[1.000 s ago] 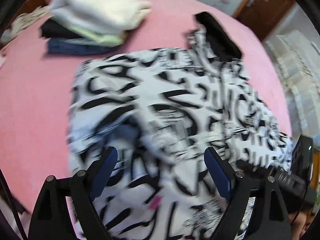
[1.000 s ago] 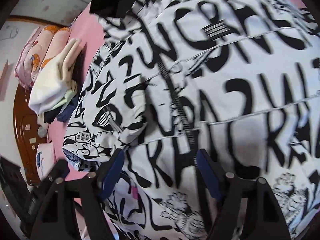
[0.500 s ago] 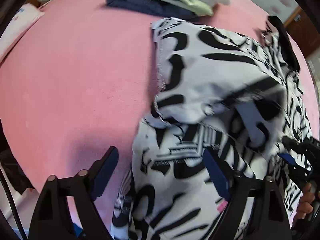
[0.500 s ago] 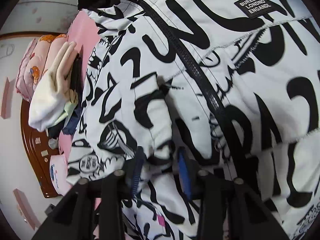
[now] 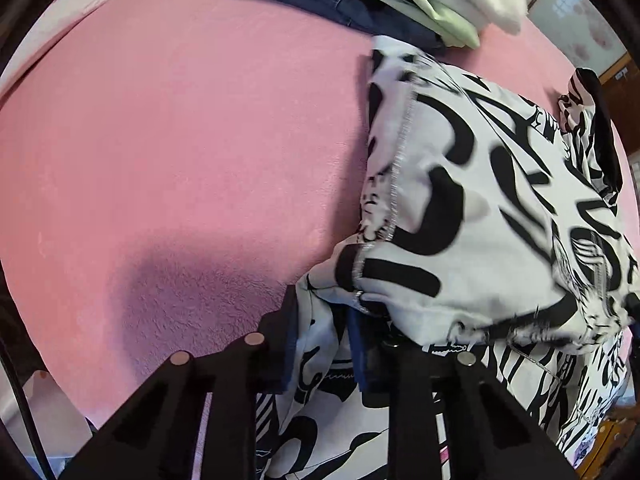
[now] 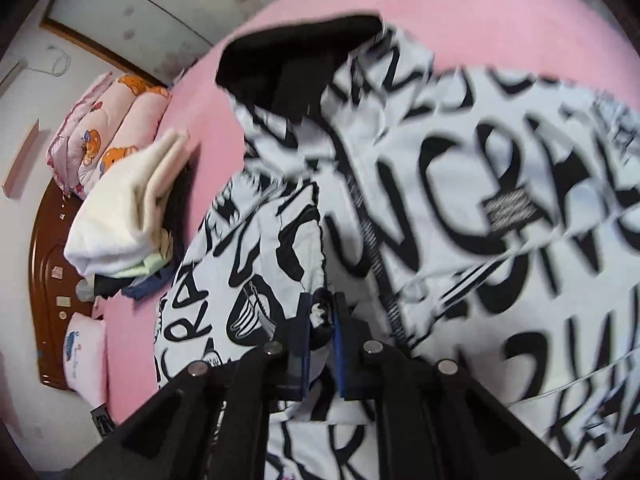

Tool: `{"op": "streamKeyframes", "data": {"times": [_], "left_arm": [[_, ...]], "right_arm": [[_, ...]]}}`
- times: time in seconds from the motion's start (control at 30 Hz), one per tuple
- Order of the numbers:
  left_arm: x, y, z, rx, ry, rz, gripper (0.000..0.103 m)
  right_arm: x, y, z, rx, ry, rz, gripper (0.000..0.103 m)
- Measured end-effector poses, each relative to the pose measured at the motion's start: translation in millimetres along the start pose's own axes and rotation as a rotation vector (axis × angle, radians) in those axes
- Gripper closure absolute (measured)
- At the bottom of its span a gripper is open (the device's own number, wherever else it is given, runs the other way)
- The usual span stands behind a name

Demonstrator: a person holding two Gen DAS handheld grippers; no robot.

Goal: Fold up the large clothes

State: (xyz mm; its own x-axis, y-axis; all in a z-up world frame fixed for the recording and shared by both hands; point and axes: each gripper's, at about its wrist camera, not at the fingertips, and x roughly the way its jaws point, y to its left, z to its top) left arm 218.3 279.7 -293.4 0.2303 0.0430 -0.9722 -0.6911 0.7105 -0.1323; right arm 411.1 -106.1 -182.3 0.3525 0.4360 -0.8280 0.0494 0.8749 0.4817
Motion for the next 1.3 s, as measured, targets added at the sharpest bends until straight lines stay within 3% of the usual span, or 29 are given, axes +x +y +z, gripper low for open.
{"op": "streamKeyframes", "data": {"times": [0.13,0.23,0.53,0.7,0.93,1.13,1.3], "left_arm": [[1,-1,-4,-0.007,0.019,-0.003,0.089],[7,-15,-5,0.016,0.021,0.032,0.090],[13,-25,-5,0.020,0.030,0.045,0.090],[15,-29,-4,0.039,0.037,0.061,0.090],[18,-29,-4,0.071,0.038,0.070,0.090],[20,-30,-6,0.064,0.035,0.074,0.090],[0,-29,-14,0.128,0.021,0.070,0.090]], "right_arm": [[-22,-14,-3,-0.011,-0.052,-0.071,0.095],[-25,-32,-12,0.022,-0.028,-0.091,0.095],[-13,-73,-53,0.091,0.031,-0.243,0.095],[-10,-71,-60,0.006,0.012,-0.312,0.095],[4,-78,-40,0.028,-0.027,-0.337,0.095],[17,-87,-37,0.055,0.003,-0.324,0.093],[6,-92,-31,0.056,0.019,-0.302,0.088]]}}
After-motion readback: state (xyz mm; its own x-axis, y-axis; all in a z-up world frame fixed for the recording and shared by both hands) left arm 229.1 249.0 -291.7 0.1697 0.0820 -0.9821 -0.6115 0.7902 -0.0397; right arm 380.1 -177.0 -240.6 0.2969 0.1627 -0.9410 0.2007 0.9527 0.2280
